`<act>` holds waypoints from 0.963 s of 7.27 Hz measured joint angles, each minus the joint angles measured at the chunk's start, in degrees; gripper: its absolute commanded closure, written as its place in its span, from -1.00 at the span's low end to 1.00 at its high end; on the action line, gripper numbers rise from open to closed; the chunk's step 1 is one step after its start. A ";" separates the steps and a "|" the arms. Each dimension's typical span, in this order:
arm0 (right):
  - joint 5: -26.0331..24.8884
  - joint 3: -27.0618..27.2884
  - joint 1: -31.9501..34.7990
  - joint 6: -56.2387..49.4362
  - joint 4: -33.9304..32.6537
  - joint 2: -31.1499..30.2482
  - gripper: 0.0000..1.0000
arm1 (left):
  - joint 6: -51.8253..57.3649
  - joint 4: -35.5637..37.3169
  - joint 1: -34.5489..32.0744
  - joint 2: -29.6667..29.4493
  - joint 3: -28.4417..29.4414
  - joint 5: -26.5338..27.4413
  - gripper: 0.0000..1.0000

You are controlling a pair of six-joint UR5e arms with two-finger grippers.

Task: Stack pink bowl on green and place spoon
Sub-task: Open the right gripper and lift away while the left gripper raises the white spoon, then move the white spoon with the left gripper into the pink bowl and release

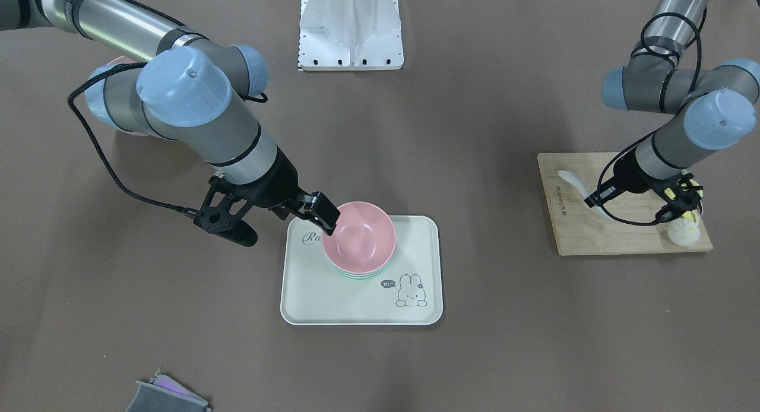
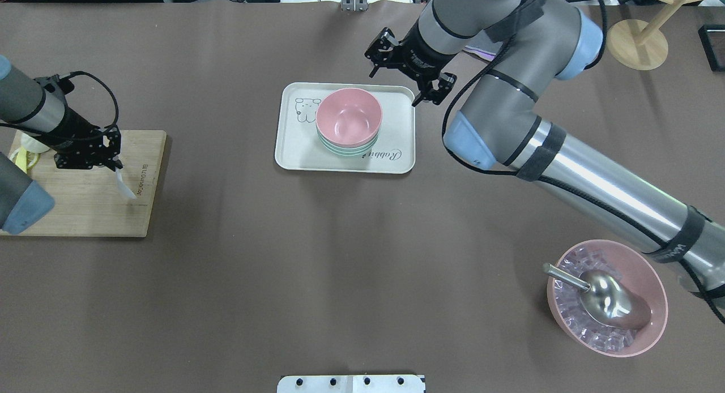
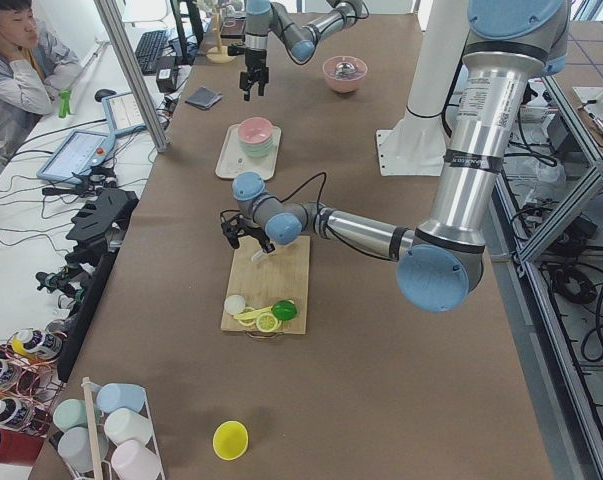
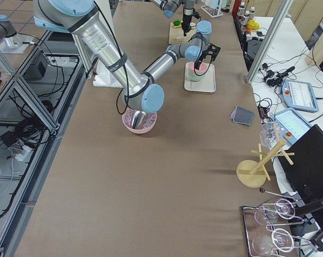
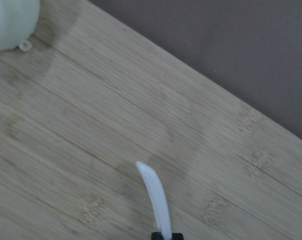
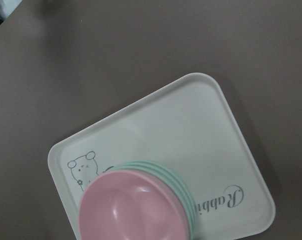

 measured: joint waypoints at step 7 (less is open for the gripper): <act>13.37 11.19 21.59 -44.56 -0.55 -29.96 -1.00 | -14.82 7.63 8.52 -32.42 7.36 6.22 1.00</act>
